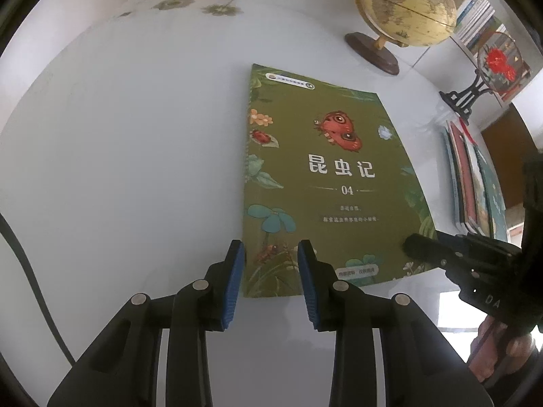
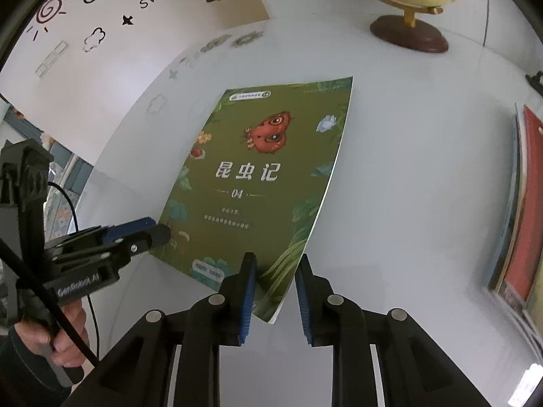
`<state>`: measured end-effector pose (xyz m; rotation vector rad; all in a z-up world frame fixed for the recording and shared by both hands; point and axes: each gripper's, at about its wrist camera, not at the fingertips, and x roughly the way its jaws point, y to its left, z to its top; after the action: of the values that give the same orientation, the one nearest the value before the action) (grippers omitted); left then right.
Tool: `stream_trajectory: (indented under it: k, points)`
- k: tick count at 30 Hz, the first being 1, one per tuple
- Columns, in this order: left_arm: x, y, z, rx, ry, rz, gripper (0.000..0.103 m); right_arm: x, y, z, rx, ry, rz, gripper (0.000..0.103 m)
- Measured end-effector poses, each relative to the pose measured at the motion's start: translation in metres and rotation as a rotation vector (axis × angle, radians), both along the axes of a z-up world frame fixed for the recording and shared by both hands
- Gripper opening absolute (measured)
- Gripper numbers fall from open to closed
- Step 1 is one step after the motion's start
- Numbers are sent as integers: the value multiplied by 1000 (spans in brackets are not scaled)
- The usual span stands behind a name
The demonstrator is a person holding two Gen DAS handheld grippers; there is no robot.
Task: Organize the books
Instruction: 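Open both grippers and move back over the book pile, then move both grippers down to the dark teal bird booklet's edge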
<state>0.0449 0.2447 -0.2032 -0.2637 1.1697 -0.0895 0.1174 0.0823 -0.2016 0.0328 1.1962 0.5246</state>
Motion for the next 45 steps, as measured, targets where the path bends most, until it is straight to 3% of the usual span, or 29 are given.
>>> stream_trajectory:
  k: [10, 14, 18, 21, 34, 41, 45]
  points:
    - [-16, -40, 29, 38, -43, -83, 34, -3, -29, 11, -58, -12, -52, 29]
    - [-19, -64, 40, -27, -49, -127, 35, -26, -59, 24, -52, -28, -92, 48]
    - [-15, -93, 50, -115, -32, -174, 36, -51, -87, 37, -48, -38, -138, 49]
    - [-12, -115, 60, -119, -45, -202, 36, -67, -110, 43, -56, -41, -179, 49]
    - [-12, -232, 94, -22, -192, -344, 36, -99, -234, 63, -92, -65, -375, 50]
    - [3, -297, 89, 30, -163, -395, 36, -106, -311, 67, -69, -53, -484, 50]
    - [18, -331, 80, 120, -126, -384, 36, -101, -349, 69, -67, -61, -514, 50]
